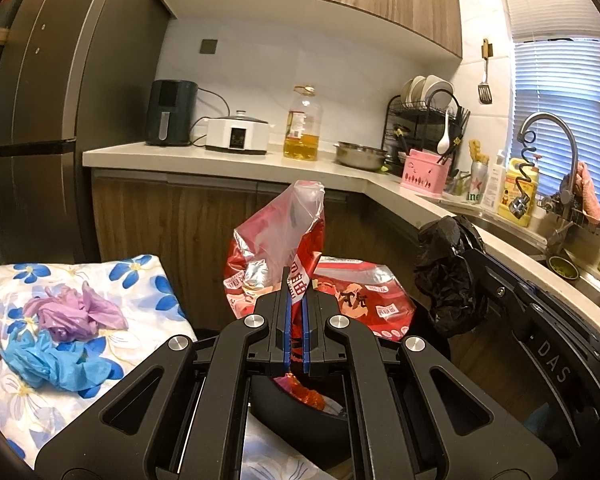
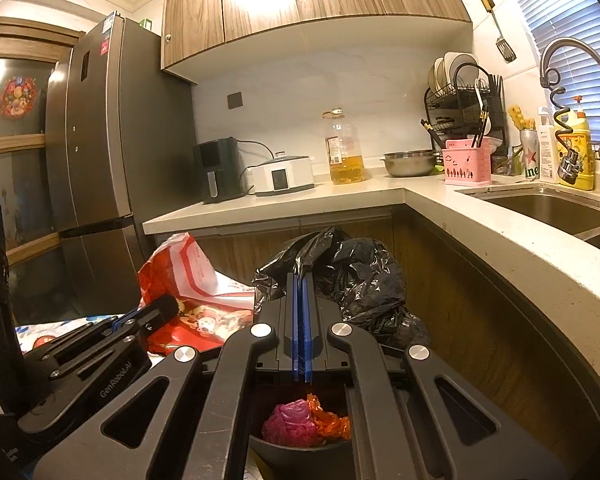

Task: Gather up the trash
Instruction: 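Open both tools over the bin to drop the two bags, then move both tools back over the remaining trash on the table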

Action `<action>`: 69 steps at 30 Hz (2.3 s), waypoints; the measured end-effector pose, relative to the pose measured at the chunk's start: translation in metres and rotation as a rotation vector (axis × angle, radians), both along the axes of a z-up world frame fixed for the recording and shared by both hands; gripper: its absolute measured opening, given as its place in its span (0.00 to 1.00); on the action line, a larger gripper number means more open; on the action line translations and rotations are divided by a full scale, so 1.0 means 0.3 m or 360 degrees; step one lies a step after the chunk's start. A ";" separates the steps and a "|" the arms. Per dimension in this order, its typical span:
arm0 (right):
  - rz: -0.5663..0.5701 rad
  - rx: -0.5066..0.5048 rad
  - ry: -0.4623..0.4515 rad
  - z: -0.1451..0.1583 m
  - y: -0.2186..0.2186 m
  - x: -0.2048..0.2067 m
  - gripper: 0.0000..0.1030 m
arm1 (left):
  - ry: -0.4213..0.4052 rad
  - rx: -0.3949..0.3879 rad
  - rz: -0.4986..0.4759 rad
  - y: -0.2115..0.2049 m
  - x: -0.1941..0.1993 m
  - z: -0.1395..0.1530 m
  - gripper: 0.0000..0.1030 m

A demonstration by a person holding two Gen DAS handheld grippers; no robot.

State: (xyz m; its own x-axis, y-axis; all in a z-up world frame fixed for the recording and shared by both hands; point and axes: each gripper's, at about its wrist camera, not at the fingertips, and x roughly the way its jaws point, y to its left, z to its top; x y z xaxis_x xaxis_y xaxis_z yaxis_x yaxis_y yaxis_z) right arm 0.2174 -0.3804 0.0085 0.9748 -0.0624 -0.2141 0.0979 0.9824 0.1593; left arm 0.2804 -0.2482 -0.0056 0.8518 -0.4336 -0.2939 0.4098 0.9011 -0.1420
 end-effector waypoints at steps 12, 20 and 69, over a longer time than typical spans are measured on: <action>-0.0003 0.0007 0.0057 -0.022 -0.016 0.048 0.03 | 0.0027 0.0024 -0.0027 -0.027 0.035 -0.032 0.03; 0.0000 0.0021 0.0082 -0.026 -0.025 0.067 0.03 | 0.0065 0.0023 -0.0050 -0.028 0.057 -0.049 0.10; -0.0016 0.0048 0.0099 -0.078 0.172 -0.153 0.76 | 0.0036 0.0030 0.0488 0.419 -0.293 -0.078 0.94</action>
